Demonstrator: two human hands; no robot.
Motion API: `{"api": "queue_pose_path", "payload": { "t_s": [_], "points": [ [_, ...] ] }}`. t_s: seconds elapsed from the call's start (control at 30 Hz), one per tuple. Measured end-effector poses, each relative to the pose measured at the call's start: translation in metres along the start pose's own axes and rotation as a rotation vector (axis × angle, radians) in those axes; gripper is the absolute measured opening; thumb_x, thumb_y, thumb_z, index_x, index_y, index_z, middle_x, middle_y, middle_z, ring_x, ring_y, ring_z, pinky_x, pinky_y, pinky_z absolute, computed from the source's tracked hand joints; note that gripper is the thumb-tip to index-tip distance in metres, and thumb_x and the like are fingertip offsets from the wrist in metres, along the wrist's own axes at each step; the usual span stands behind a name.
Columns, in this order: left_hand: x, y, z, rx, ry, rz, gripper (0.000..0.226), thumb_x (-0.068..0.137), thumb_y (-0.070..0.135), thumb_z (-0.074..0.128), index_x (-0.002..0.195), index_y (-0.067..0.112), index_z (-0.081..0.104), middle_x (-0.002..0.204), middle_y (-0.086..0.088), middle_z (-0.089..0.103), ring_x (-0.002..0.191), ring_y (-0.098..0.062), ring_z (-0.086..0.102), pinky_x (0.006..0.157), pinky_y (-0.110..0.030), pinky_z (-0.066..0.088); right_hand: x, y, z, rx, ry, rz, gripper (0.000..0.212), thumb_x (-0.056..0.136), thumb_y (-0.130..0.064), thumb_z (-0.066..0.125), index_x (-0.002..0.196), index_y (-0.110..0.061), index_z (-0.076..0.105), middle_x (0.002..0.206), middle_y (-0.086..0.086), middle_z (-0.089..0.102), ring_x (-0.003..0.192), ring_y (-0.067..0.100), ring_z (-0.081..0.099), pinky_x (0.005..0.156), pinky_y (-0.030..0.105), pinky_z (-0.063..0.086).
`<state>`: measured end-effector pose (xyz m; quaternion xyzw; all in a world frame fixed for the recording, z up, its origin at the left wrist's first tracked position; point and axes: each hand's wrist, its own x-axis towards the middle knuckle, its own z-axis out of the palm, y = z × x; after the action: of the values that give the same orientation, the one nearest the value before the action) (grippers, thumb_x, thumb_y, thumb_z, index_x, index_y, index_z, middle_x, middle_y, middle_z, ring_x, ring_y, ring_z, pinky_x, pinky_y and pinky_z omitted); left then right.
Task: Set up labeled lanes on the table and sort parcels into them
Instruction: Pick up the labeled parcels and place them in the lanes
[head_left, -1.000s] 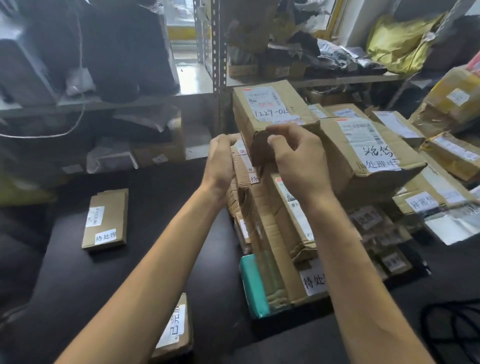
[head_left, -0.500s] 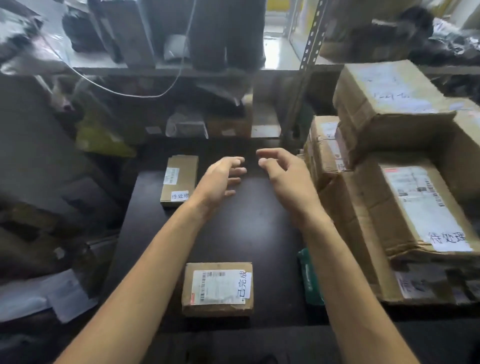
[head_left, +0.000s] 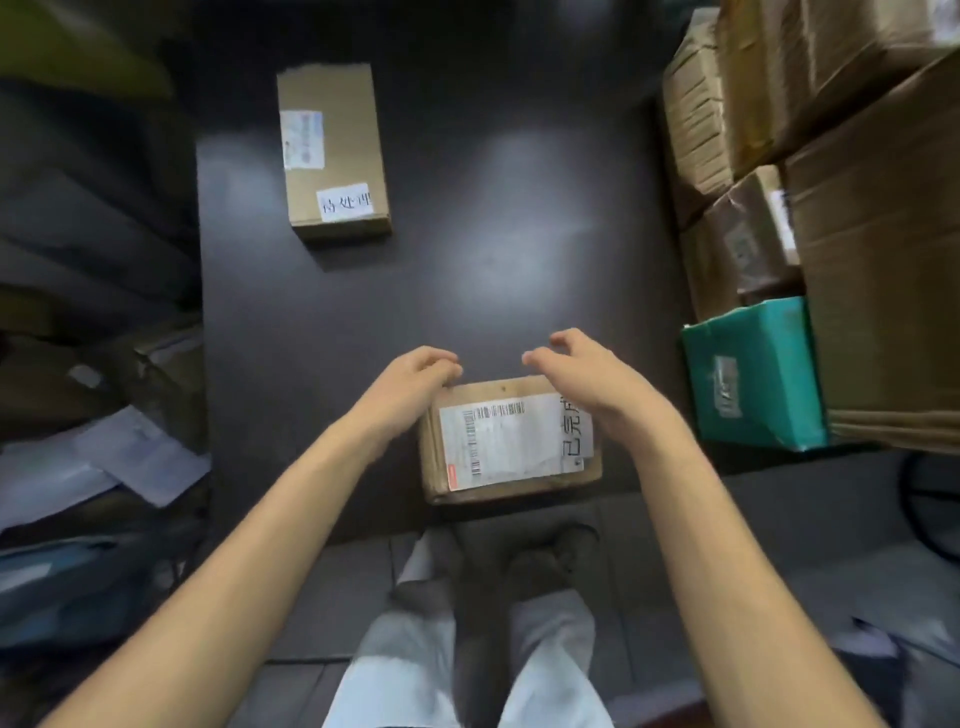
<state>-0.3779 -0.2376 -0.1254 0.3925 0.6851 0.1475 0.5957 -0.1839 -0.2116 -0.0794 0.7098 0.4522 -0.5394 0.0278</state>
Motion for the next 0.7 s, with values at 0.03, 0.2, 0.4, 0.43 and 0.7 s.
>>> {"api": "queue_pose_path", "payload": {
  "t_s": [0.03, 0.2, 0.4, 0.43, 0.7],
  "points": [
    [0.0, -0.007, 0.005, -0.014, 0.01, -0.001, 0.024, 0.1, 0.024, 0.056, 0.12, 0.02, 0.067, 0.109, 0.009, 0.068, 0.098, -0.005, 0.062, 0.084, -0.016, 0.044, 0.002, 0.007, 0.001, 0.008, -0.01, 0.035, 0.064, 0.096, -0.05, 0.052, 0.153, -0.022, 0.039, 0.155, 0.0, 0.045, 0.135, 0.024, 0.049, 0.112, 0.046, 0.04],
    [-0.005, -0.011, 0.024, -0.205, 0.145, 0.038, 0.015, 0.098, 0.022, 0.059, 0.104, 0.016, 0.072, 0.104, -0.003, 0.074, 0.095, -0.014, 0.068, 0.083, -0.026, 0.051, 0.008, 0.011, -0.002, 0.082, -0.03, 0.056, 0.042, 0.101, -0.049, 0.046, 0.129, -0.02, 0.056, 0.126, 0.001, 0.062, 0.107, 0.019, 0.06, 0.087, 0.039, 0.049],
    [-0.001, 0.015, 0.018, -0.257, 0.102, 0.096, 0.02, 0.086, 0.032, 0.071, 0.102, 0.019, 0.073, 0.096, 0.0, 0.076, 0.087, -0.009, 0.072, 0.084, -0.032, 0.054, 0.003, 0.027, -0.002, 0.264, -0.018, 0.063, 0.055, 0.095, -0.057, 0.057, 0.141, -0.027, 0.052, 0.136, -0.006, 0.057, 0.114, 0.016, 0.058, 0.081, 0.035, 0.048],
    [-0.001, 0.02, 0.015, -0.212, 0.097, 0.112, 0.02, 0.087, 0.029, 0.073, 0.104, 0.019, 0.072, 0.097, 0.002, 0.076, 0.087, -0.008, 0.072, 0.083, -0.03, 0.054, 0.001, 0.029, -0.002, 0.32, -0.017, 0.061, 0.055, 0.095, -0.056, 0.058, 0.142, -0.029, 0.051, 0.137, -0.006, 0.057, 0.113, 0.016, 0.06, 0.081, 0.035, 0.05],
    [-0.007, 0.061, -0.004, 0.125, 0.2, 0.235, 0.006, 0.08, 0.025, 0.073, 0.075, 0.025, 0.076, 0.073, 0.014, 0.073, 0.072, -0.002, 0.066, 0.072, -0.025, 0.05, -0.014, 0.027, -0.002, 0.523, -0.114, -0.01, 0.078, 0.082, -0.063, 0.071, 0.151, -0.045, 0.038, 0.148, -0.006, 0.049, 0.115, 0.016, 0.058, 0.068, 0.037, 0.048]
  ]
}}
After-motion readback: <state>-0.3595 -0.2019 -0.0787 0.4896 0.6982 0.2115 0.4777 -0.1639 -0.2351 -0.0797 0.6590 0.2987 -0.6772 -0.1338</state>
